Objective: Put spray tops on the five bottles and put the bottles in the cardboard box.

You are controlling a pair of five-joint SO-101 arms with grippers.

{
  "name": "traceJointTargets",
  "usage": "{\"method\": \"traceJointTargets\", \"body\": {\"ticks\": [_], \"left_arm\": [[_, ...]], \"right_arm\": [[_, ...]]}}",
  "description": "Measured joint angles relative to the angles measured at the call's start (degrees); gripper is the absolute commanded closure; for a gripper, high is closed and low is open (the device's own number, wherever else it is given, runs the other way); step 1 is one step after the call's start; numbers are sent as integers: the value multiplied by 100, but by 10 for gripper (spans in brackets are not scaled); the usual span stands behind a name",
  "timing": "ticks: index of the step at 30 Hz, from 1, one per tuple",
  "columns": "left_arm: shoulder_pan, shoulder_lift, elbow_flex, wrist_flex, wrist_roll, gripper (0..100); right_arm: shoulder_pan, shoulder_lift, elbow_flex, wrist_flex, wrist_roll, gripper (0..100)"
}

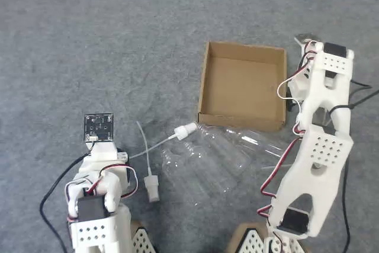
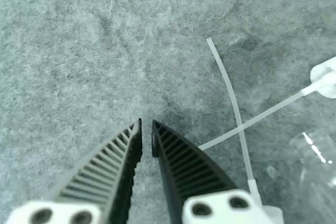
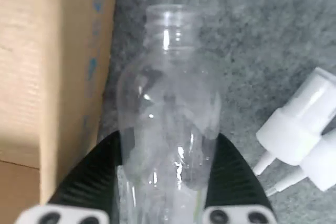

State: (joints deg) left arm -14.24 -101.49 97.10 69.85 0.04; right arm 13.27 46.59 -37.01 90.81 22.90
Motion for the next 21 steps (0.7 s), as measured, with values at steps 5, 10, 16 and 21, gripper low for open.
{"method": "traceJointTargets", "body": {"ticks": [5,10,16,21], "left_arm": [[0,0,0,0,0,976],[0,0,0,0,0,976],[0,0,0,0,0,976],[0,0,0,0,0,976]], "right_arm": [[378,-554,-413,659,149,968],[818,-1407,-466,958,527,968],[1609,-2215,229,958,1336,968],[2470,-2400,967,853,1943,967]]}}
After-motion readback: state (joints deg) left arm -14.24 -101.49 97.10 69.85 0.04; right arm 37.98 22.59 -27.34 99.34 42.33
